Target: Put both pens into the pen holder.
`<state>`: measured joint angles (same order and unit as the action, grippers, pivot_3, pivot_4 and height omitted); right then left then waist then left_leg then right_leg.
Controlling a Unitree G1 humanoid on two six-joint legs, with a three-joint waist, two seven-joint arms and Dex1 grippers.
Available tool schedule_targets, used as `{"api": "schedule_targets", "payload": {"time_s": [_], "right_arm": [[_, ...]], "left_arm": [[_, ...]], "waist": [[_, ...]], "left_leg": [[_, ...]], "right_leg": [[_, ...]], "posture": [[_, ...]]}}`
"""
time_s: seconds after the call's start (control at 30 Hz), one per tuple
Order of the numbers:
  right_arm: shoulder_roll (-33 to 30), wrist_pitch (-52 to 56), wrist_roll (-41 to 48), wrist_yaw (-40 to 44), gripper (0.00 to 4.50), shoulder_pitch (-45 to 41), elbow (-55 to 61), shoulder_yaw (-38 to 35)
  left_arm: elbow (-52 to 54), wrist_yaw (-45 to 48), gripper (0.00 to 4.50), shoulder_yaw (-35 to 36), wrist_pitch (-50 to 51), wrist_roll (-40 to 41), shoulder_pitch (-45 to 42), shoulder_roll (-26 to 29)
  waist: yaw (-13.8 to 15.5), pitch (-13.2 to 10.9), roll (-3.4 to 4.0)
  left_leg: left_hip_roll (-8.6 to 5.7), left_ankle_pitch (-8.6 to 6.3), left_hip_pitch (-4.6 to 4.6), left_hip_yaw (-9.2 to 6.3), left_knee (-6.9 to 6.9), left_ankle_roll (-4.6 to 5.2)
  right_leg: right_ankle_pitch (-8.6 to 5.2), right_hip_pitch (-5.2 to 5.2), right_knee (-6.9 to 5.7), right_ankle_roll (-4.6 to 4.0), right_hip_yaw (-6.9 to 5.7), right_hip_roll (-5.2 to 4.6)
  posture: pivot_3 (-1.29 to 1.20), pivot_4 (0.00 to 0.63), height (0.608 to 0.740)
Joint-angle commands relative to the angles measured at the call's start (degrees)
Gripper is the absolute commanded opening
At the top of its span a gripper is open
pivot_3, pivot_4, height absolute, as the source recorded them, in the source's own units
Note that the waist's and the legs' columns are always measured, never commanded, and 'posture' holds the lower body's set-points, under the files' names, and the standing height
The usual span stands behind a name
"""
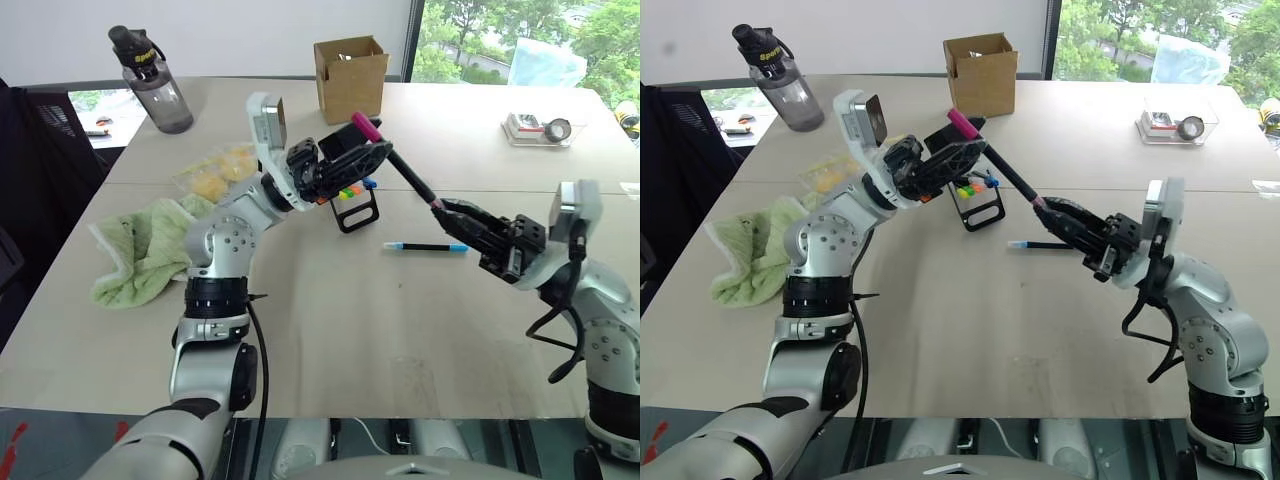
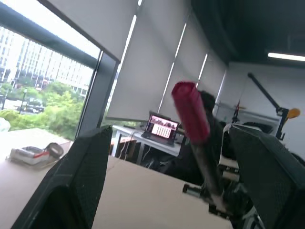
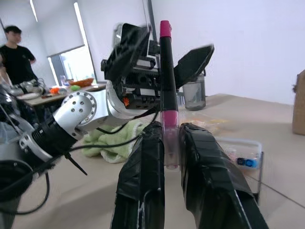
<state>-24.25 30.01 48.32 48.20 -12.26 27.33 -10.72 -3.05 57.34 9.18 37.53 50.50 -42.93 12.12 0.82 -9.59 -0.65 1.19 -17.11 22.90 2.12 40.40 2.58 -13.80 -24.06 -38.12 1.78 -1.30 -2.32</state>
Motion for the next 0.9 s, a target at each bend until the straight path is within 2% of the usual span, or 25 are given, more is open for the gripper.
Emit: {"api": "schedule_targets", "payload": {"time_s": [0.03, 0.13, 0.33, 0.6, 0.63, 0.67, 0.7, 0.8, 0.9], "right_arm": [[0.6, -0.5, 2.4, -1.7, 0.04, -1.7, 2.5, 0.4], [1.6, -0.5, 3.4, -3.8, 0.04, -2.8, 3.0, 1.2], [2.0, 0.3, 5.5, -5.1, 0.04, -3.0, 3.6, 2.3], [1.4, 4.5, 11.9, -8.2, 0.04, -3.4, 3.7, 2.9], [1.2, 4.3, 11.3, -8.4, 1.06, -3.3, 3.8, 3.1], [1.0, 3.3, 9.5, -8.5, 1.34, -3.2, 3.9, 3.4], [0.6, 2.4, 7.9, -8.5, 1.85, -2.7, 3.6, 3.4], [-3.1, 1.6, 6.3, -5.1, 2.95, 1.0, 2.9, 0.9], [-7.5, -1.9, 2.6, -1.8, 2.95, 5.5, 0.7, -3.2]], "left_arm": [[3.9, -2.0, 3.85, 2.0, 2.9, 5.6, 0.4, -0.7], [5.0, -2.2, 2.87, 1.4, 4.5, 6.9, 1.6, 0.1], [6.1, -3.8, 0.1, 2.6, 5.2, 10.0, 1.7, -0.6], [7.0, -6.6, 0.02, 2.6, 4.6, 12.6, 1.2, -2.2], [7.1, -6.7, 0.0, 2.5, 4.0, 12.2, 1.1, -2.4], [7.1, -6.8, 0.0, 2.2, 3.2, 11.4, 1.1, -2.6], [7.1, -7.2, 0.0, 1.8, 2.5, 10.4, 1.0, -2.6], [7.7, -8.3, 0.0, -0.8, 0.6, 5.7, 0.8, -1.4], [8.0, -9.8, 0.0, -2.1, -2.2, 1.3, 0.2, -0.6]], "waist": [[-0.1, 0.0, 0.0], [-0.2, 0.0, 0.01], [0.0, 0.0, 0.01], [-0.1, 0.0, 0.01], [-0.1, 0.0, 0.01], [-0.1, 0.0, 0.01], [-0.1, 0.0, 0.01], [0.2, 0.0, 0.01], [0.2, 0.0, 0.0]], "left_leg": [[0.0, 0.0, 0.0, 0.0, 0.0, 0.0], [0.0, 0.0, -0.05, 0.0, 0.0, 0.0], [0.0, 0.0, -0.07, 0.0, -0.01, 0.0], [-0.02, 0.0, -0.09, -0.01, -0.02, 0.0], [-0.01, 0.0, -0.09, -0.01, -0.02, 0.0], [-0.01, 0.0, -0.09, -0.01, -0.02, 0.0], [-0.02, 0.0, -0.09, -0.01, -0.02, 0.01], [-0.04, -0.01, -0.09, -0.02, -0.02, 0.01], [-0.12, -0.02, -0.07, -0.08, -0.02, 0.04]], "right_leg": [[0.0, 0.0, 0.0, 0.0, 0.0, 0.0], [0.0, 0.01, -0.03, -0.01, 0.03, 0.03], [0.0, 0.02, -0.02, -0.01, 0.05, 0.05], [0.0, 0.09, 0.04, -0.01, 0.03, 0.05], [0.0, 0.09, 0.04, -0.01, 0.02, 0.05], [0.0, 0.09, 0.04, -0.01, 0.03, 0.05], [0.0, 0.09, 0.04, -0.01, 0.03, 0.05], [0.0, 0.12, 0.07, -0.01, 0.02, 0.05], [0.0, 0.22, 0.2, 0.0, -0.04, 0.0]], "posture": [[0.0, 0.15, 0.736], [0.0, 0.15, 0.736], [0.0, 0.15, 0.736], [0.0, 0.15, 0.736], [0.0, 0.15, 0.736], [0.0, 0.15, 0.736], [0.0, 0.15, 0.736], [0.0, 0.15, 0.736], [0.0, 0.15, 0.736]]}}
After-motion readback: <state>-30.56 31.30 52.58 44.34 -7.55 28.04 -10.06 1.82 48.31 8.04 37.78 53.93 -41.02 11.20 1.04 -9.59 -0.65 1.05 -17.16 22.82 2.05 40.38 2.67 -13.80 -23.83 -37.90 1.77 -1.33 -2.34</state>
